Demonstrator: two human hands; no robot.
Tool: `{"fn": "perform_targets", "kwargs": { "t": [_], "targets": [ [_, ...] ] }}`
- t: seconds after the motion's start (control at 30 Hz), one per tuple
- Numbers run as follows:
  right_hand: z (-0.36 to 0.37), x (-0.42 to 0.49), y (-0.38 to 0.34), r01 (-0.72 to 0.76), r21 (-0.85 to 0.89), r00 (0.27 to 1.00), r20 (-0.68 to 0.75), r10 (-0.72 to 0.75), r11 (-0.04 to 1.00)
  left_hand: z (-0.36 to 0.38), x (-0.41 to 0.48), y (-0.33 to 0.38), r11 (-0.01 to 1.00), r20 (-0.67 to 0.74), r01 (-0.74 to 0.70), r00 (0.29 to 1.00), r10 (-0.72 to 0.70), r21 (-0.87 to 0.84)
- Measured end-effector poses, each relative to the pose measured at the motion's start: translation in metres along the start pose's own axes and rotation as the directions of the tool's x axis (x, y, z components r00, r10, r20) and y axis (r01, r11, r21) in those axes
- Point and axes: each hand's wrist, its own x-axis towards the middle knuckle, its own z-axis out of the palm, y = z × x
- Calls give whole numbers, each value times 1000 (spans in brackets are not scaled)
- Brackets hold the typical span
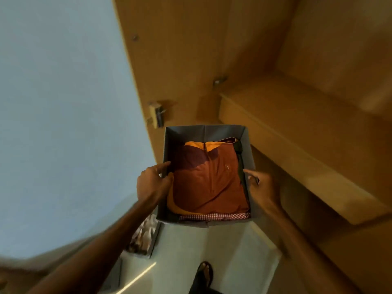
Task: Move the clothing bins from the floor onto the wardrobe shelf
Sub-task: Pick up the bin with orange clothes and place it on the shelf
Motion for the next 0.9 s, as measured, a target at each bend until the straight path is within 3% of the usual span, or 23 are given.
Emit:
{"fn": "perform_targets", "kwargs": {
  "t": [0.2,0.33,0.47,0.6,0.73,0.83,0.9],
  "targets": [
    [-71,85,25,-51,22,978,-200,55,998,61,88,110,980,151,-199,968,201,-29],
    [-114,121,51,-132,57,940,-310,143,990,114,137,177,943,240,-298,914,327,-150],
    [-146,152,89,-218,17,907,-366,209,976,172,172,237,903,325,-406,843,429,-137],
    [-179,174,124,-345,-11,854,-419,309,939,231,199,296,811,409,-582,728,550,-56],
    [-213,185,147,-478,-30,789,-454,414,878,296,214,353,694,544,-715,548,635,-90],
    [-237,197,172,-538,19,728,-493,476,843,346,214,392,657,626,-723,416,659,-212],
    [-253,203,189,-565,51,698,-503,510,824,366,202,414,708,708,-624,332,623,-331]
  ]
}}
